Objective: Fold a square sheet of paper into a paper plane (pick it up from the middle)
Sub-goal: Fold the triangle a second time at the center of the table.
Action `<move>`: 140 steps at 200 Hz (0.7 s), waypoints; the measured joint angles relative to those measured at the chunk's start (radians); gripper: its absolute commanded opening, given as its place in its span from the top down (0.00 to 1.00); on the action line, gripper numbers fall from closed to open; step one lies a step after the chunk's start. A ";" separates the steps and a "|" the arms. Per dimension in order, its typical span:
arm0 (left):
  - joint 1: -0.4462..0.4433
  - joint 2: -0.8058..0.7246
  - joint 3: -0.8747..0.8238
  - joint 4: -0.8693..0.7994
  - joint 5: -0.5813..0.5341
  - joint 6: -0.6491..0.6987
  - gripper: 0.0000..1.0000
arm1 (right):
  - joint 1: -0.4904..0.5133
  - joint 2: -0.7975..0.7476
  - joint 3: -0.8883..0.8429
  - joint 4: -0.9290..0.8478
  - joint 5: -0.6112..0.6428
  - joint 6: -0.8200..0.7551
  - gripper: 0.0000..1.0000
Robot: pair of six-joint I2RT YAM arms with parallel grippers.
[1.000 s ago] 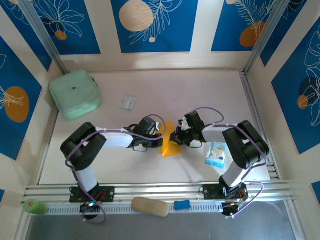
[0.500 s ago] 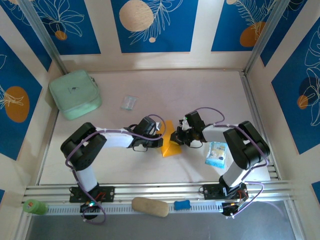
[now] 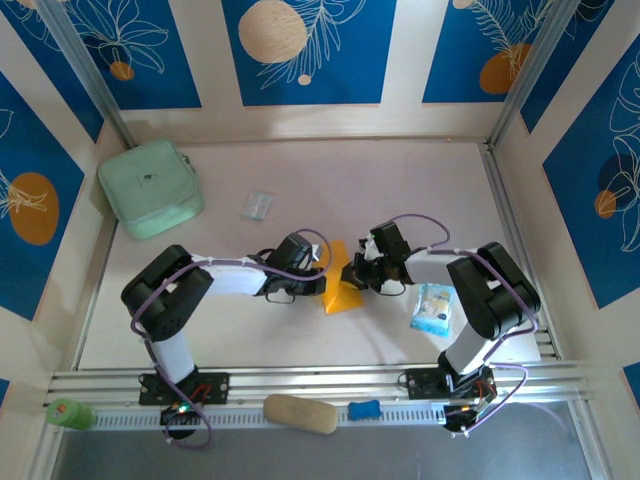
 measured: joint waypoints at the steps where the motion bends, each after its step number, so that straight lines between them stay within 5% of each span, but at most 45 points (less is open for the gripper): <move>1: 0.000 0.000 0.000 0.000 0.000 0.000 1.00 | 0.000 0.000 0.000 0.000 0.000 0.000 0.94; 140: 0.000 0.000 0.000 0.000 0.000 0.000 1.00 | -0.001 -0.042 0.013 -0.029 0.001 -0.001 0.94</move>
